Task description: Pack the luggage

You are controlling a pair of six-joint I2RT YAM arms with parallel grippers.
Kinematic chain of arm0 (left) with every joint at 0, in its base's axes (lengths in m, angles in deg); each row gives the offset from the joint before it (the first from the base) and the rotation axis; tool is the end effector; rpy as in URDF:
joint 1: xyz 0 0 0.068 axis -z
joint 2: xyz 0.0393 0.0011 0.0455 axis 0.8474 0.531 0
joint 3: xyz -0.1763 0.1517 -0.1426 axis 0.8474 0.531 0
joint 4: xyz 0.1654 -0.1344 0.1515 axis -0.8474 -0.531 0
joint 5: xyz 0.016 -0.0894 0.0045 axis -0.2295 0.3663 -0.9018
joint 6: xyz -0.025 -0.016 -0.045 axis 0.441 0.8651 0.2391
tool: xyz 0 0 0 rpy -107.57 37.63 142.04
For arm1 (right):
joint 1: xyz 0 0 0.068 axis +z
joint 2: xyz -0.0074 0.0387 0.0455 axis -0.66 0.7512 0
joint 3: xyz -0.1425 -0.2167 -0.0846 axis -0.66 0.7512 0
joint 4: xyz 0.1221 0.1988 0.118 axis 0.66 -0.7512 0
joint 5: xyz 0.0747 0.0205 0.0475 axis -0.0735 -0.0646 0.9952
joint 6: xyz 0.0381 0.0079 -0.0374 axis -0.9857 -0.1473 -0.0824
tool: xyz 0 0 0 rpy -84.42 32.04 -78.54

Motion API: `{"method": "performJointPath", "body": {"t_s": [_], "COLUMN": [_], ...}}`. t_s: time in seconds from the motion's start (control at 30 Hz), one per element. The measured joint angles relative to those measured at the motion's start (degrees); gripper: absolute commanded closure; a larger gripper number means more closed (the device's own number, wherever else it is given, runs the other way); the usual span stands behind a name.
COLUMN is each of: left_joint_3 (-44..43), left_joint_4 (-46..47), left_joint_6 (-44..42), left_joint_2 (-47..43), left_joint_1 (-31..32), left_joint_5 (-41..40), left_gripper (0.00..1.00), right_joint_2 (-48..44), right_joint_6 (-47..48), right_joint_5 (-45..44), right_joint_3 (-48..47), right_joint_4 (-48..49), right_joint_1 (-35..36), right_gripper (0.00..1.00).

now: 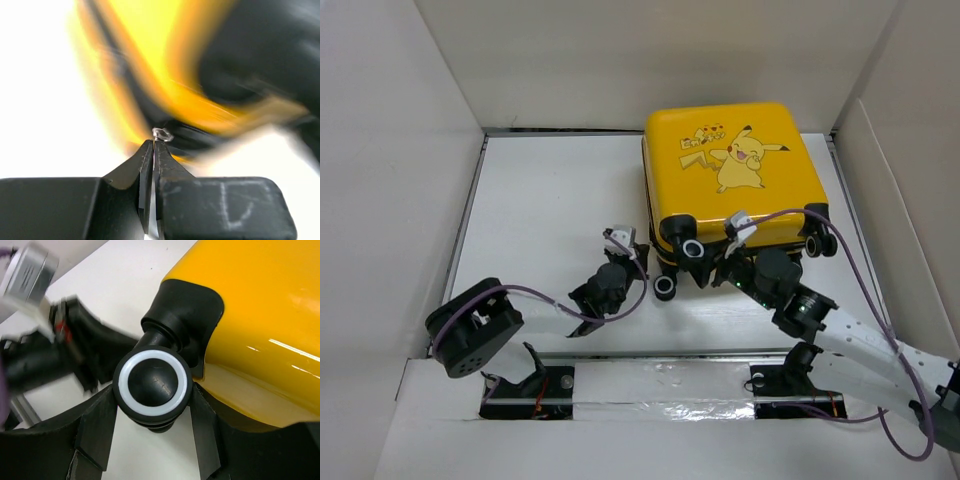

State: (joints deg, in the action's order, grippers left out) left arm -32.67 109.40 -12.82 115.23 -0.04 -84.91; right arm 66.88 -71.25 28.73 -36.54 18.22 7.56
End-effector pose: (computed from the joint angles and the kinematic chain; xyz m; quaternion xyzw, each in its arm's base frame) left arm 0.1564 -0.2174 0.1971 0.0754 0.6963 -0.2813 0.6560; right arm 0.1365 0.1527 0.2870 -0.2241 0.7116 0.3065 0.5912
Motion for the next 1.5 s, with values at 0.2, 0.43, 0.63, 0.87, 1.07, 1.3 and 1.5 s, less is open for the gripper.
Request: {"method": "performJointPath", "body": {"t_s": [0.2, 0.43, 0.63, 0.87, 1.07, 1.3, 1.5], "left_joint_3": [1.29, 1.49, 2.58, 6.29, 5.95, 3.91, 2.19], "left_joint_4": [-3.89, -7.74, -6.69, -8.39, -11.74, -12.94, -13.73], "left_joint_6": [0.61, -1.22, -1.66, -1.88, -3.56, -5.51, -6.54], "left_joint_2": [-3.04, -3.28, -5.73, -13.49, -13.88, -12.22, -10.43], "left_joint_1": [-7.1, -13.14, -11.21, -9.99, -9.99, -9.99, -9.99], "left_joint_5": [-7.63, -11.78, -1.81, 16.41, 25.11, 31.67, 32.48], "left_gripper": [1.0, 1.0, 1.0, 1.0, 1.0, 0.68, 0.62], "right_joint_2": [-12.0, -16.65, -16.63, -15.1, -13.88, -13.18, -12.92], "right_joint_6": [-0.33, 0.11, 0.13, 0.15, 0.11, 0.07, 0.07], "right_joint_5": [-0.15, 0.42, 0.66, 0.98, 1.4, 1.86, 2.01], "right_joint_3": [2.91, 2.91, 2.91, 2.86, 2.8, 2.8, 2.8], "right_joint_4": [-8.81, -14.62, -14.82, -14.19, -13.46, -12.46, -12.2], "right_joint_1": [1.05, 1.14, 1.09, 1.07, 1.07, 1.07, 1.07], "right_gripper": [1.0, 1.0, 1.0, 1.0, 1.0, 1.0, 1.0]}}
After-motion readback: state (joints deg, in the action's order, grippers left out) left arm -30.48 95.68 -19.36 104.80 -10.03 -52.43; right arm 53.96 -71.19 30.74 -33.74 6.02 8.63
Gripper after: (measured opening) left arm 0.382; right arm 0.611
